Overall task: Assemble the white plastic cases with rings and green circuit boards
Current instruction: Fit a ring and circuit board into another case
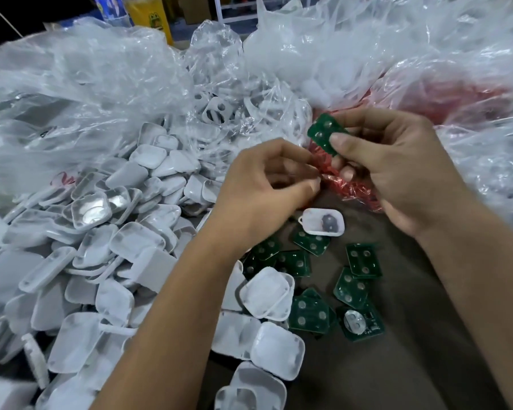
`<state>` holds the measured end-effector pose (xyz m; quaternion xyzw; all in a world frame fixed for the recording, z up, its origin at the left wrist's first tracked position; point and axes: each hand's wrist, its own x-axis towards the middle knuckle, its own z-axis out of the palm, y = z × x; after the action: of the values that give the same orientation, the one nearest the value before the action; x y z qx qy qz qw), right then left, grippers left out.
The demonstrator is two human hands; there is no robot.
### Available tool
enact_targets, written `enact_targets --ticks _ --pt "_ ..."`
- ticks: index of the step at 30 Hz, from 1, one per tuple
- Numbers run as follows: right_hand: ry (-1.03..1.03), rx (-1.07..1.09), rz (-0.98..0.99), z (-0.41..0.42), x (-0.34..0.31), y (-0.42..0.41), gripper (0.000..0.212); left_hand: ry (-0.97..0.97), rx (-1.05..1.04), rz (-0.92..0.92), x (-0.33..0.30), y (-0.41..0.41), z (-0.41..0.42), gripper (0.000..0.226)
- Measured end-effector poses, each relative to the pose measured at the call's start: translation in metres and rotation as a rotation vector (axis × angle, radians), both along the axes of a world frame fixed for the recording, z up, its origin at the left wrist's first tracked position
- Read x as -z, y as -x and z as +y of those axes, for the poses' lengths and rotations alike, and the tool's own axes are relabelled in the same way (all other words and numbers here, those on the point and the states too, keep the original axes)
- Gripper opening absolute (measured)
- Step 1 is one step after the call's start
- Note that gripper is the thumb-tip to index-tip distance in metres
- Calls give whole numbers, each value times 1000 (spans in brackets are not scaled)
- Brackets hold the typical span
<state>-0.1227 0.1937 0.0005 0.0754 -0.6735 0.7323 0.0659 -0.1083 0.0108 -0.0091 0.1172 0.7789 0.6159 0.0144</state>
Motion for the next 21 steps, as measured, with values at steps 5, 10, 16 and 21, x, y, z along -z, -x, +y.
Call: enact_targets --ticks 5,10,16,21 --pt "-297 -102 69 -4 5 -5 19 -178 -88 -17 -1 -1 2 13" --pt "-273 -14 48 -8 9 -4 13 -138 -126 11 -1 0 4 9" --pt "-302 70 35 -9 10 -4 7 -192 -217 -20 3 2 3 2" --pt "-538 7 96 -6 7 -6 14 -233 -252 -54 1 2 2 7"
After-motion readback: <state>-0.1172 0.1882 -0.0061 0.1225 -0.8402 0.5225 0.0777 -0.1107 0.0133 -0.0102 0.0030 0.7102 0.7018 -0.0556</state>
